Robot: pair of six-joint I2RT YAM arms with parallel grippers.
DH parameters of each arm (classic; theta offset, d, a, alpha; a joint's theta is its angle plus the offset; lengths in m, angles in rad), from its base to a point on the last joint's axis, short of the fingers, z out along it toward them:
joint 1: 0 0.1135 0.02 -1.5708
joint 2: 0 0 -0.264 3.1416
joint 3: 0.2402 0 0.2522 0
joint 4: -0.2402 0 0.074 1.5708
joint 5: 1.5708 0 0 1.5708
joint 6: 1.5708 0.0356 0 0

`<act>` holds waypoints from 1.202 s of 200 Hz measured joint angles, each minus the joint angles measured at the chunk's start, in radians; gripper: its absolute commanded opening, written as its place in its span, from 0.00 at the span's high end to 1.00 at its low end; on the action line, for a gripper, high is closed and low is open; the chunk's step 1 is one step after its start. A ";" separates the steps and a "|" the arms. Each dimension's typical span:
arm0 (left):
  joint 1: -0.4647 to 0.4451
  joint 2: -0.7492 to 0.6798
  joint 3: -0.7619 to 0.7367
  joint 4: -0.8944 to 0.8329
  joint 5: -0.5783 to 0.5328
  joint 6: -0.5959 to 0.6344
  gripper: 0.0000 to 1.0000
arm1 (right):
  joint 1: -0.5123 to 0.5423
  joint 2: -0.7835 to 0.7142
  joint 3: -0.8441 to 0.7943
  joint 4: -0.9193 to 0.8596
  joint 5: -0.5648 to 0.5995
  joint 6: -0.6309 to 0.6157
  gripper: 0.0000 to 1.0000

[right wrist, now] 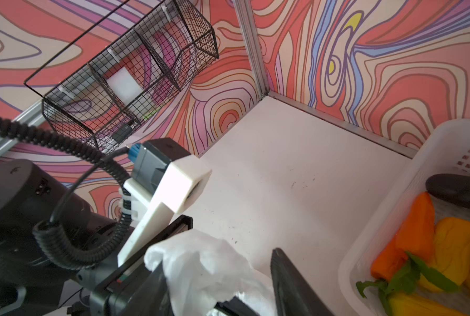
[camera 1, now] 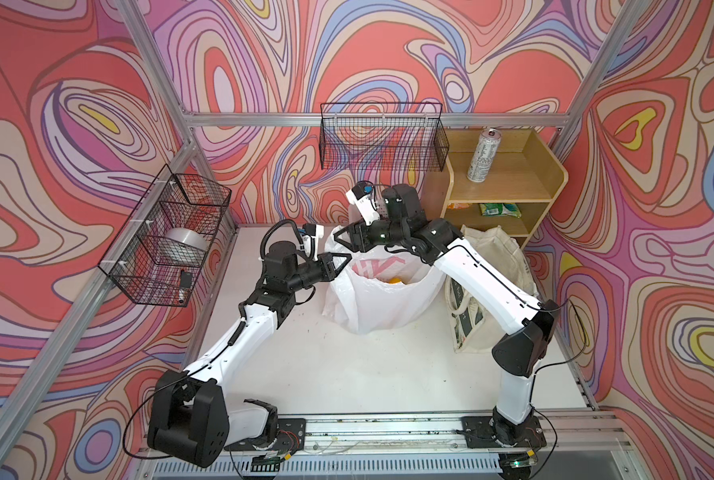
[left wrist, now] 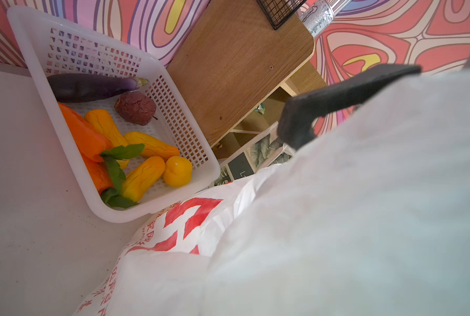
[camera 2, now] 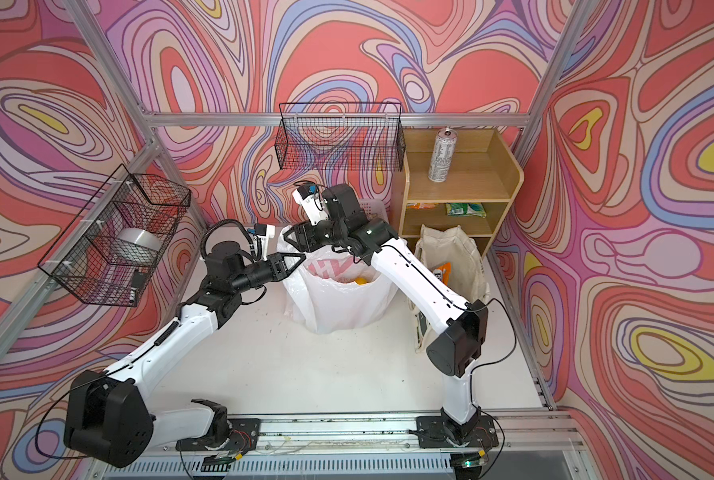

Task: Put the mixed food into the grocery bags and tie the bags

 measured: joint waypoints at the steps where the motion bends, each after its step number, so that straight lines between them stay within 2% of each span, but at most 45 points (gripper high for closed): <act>1: 0.000 0.000 0.000 0.000 0.000 0.000 1.00 | 0.000 0.000 0.000 0.001 0.000 -0.002 0.39; 18: 0.000 0.007 0.000 0.000 0.004 0.000 1.00 | 0.000 0.001 0.015 -0.001 0.002 -0.002 0.52; 57: 0.000 0.012 0.000 0.000 0.010 0.000 1.00 | 0.000 0.010 0.088 0.005 -0.007 0.013 1.00; 77: 0.000 0.012 0.000 0.000 0.011 0.000 1.00 | 0.000 0.013 0.089 0.009 -0.009 0.013 1.00; 92: 0.000 0.012 0.000 0.000 0.011 0.001 1.00 | 0.000 0.014 0.089 0.008 -0.005 0.017 0.76; 116: 0.000 0.012 0.000 0.000 0.011 0.001 1.00 | 0.000 0.008 0.076 0.013 0.003 0.017 0.67; 134: 0.000 0.012 0.000 0.000 0.011 0.001 1.00 | 0.000 -0.020 0.014 0.024 0.008 0.031 0.45; 144: 0.000 0.012 0.000 -0.001 0.011 0.001 1.00 | 0.000 -0.045 -0.035 0.027 0.010 0.029 0.44; 158: 0.000 0.012 0.000 -0.001 0.011 0.001 1.00 | 0.000 -0.078 -0.098 0.043 0.010 0.041 0.50; 178: 0.000 0.012 0.003 -0.003 0.013 0.001 1.00 | 0.000 -0.115 -0.175 0.067 0.008 0.061 0.51; 190: 0.000 0.012 0.005 -0.005 0.014 0.001 1.00 | 0.000 -0.130 -0.214 0.084 0.006 0.075 0.48; 212: 0.000 0.012 0.013 -0.011 0.016 0.001 1.00 | 0.000 -0.145 -0.255 0.109 0.002 0.097 0.36; 240: 0.000 0.012 0.017 -0.015 0.018 0.002 1.00 | 0.000 -0.145 -0.262 0.128 -0.005 0.114 0.35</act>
